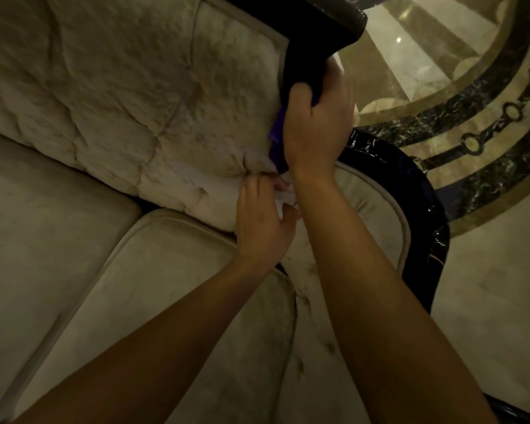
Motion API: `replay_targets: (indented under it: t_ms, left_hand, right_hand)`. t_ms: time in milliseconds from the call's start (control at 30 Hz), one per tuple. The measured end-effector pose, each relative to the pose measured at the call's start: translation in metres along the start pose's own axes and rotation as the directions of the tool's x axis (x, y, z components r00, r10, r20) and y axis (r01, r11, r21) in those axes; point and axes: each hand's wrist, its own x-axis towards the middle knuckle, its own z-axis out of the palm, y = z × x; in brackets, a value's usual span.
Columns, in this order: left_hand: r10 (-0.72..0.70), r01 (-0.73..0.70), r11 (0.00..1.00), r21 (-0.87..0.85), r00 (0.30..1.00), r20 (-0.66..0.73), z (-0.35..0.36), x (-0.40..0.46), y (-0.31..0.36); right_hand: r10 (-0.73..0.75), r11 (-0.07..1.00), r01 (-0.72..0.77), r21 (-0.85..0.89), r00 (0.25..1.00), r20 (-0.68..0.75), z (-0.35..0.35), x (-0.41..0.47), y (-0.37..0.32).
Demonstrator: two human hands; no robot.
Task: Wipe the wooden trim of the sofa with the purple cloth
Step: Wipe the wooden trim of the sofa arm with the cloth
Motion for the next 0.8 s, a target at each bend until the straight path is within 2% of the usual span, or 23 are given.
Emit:
replay_targets:
  t_ms: [67, 133, 200, 267, 400, 500, 567, 667, 800]
  left_hand:
    - [-0.021, 0.021, 1.0, -0.008, 1.0, 0.004, 0.007, -0.008, 0.006]
    - [-0.064, 0.064, 0.997, -0.036, 0.998, 0.014, 0.013, -0.019, 0.012]
    - [-0.093, 0.096, 0.993, -0.064, 0.995, 0.045, 0.018, -0.032, 0.017]
    - [-0.093, 0.099, 0.993, -0.065, 0.992, 0.086, 0.021, -0.042, 0.018]
    - [-0.062, 0.067, 0.997, -0.036, 0.99, 0.128, 0.029, -0.059, 0.02]
    - [-0.192, 0.213, 0.973, -0.089, 0.961, 0.199, 0.046, -0.076, 0.025]
    - [-0.276, 0.335, 0.931, -0.146, 0.906, 0.32, 0.061, -0.092, 0.029]
    - [-0.296, 0.457, 0.861, -0.223, 0.807, 0.51, 0.079, -0.124, 0.036]
    - [-0.327, 0.556, 0.806, -0.205, 0.705, 0.629, 0.084, -0.167, 0.027]
  right_hand:
    - [-0.089, 0.957, 0.116, -0.264, 0.99, 0.111, -0.011, 0.005, 0.017]
    - [-0.133, 0.846, 0.232, -0.48, 0.964, 0.232, -0.024, 0.009, 0.031]
    - [-0.128, 0.731, 0.31, -0.608, 0.938, 0.323, -0.041, 0.011, 0.041]
    - [-0.095, 0.66, 0.326, -0.677, 0.93, 0.355, -0.059, 0.01, 0.049]
    - [-0.004, 0.666, 0.216, -0.714, 0.958, 0.286, -0.1, 0.012, 0.061]
    - [0.084, 0.706, 0.075, -0.705, 0.979, 0.188, -0.133, 0.005, 0.071]
    - [0.113, 0.69, 0.022, -0.724, 0.984, 0.138, -0.15, -0.009, 0.081]
    - [0.132, 0.651, -0.033, -0.758, 0.989, 0.07, -0.17, -0.031, 0.098]
    - [0.215, 0.651, -0.17, -0.74, 0.976, -0.035, -0.196, -0.076, 0.125]
